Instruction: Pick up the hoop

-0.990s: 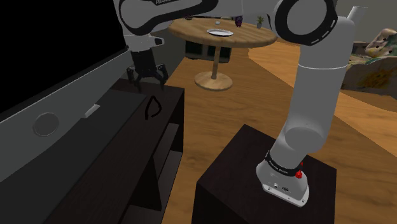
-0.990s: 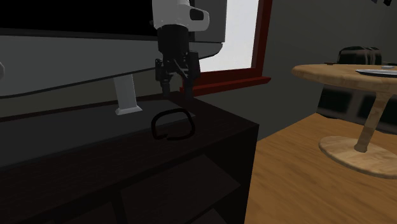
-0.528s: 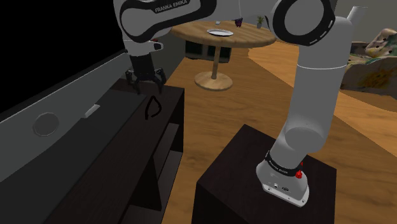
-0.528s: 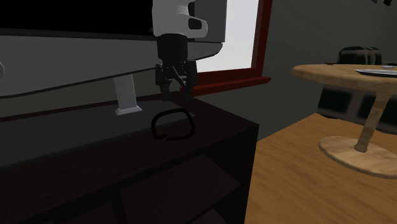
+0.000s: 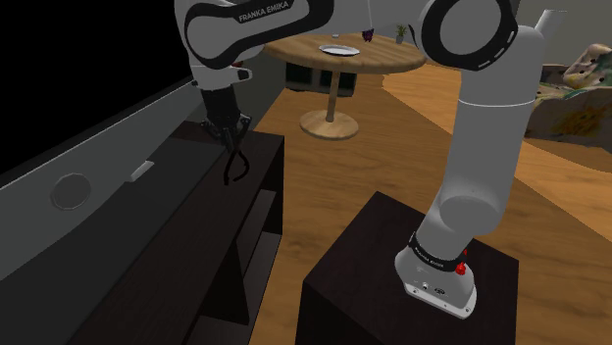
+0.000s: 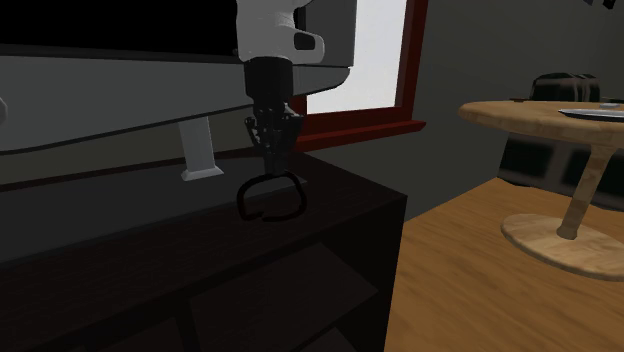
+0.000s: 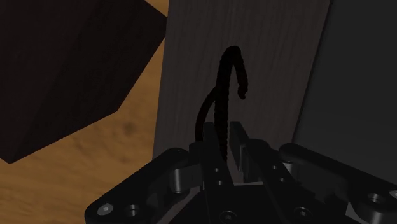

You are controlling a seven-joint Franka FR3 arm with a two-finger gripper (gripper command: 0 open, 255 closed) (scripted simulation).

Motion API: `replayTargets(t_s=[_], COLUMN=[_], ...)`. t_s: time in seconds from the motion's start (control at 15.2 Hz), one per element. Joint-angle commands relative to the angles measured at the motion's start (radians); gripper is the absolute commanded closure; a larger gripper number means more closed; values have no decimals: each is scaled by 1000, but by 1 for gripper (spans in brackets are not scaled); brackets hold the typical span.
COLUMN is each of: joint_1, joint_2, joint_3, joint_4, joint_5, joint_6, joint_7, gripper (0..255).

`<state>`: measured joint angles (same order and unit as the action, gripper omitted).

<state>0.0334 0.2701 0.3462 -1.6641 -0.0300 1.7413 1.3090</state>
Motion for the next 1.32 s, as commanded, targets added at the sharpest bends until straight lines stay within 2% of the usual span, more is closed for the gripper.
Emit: replayTargets(t_s=[0.0, 0.13, 1.12, 1.25], joint_1=[0, -2, 0, 2], joint_2=[4, 26, 7, 7], joint_3=[0, -4, 4, 2], joint_4=[-6, -3, 172, 174], joint_5=[0, -7, 0, 0], joint_6=[-4, 14, -180, -182], joint_7=[0, -6, -2, -3], gripper=[255, 255, 255, 255])
